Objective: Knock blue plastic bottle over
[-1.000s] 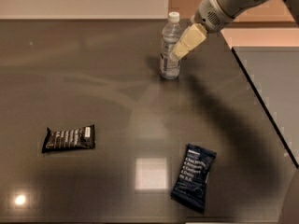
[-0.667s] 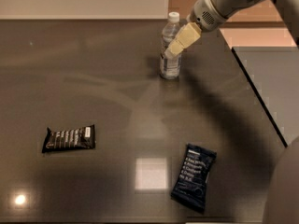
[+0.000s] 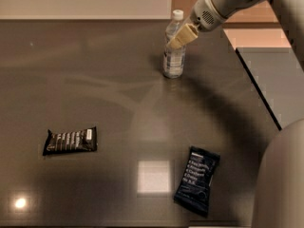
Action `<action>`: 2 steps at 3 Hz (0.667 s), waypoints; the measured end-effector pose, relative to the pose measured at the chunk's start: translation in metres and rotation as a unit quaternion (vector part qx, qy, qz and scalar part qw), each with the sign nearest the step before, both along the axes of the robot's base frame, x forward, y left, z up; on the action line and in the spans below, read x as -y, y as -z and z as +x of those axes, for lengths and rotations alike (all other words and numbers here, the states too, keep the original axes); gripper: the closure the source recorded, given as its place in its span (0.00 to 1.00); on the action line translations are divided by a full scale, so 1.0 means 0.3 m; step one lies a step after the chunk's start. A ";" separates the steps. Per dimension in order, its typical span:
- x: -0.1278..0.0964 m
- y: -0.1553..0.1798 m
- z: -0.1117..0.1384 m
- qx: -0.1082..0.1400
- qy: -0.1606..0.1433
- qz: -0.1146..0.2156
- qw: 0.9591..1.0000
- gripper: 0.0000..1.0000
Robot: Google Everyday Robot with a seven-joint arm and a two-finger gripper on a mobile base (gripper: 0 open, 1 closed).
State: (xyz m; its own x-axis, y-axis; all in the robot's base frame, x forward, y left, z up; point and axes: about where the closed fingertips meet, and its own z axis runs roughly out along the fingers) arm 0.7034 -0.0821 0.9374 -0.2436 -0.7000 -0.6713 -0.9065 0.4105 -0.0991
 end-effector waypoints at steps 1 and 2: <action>-0.005 -0.007 -0.009 -0.005 -0.011 -0.003 1.000 0.64; 0.025 -0.044 -0.069 -0.010 -0.025 -0.047 0.999 0.88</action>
Offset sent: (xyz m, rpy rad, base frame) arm -0.0491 -0.0300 0.0405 -0.2227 0.0304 0.0792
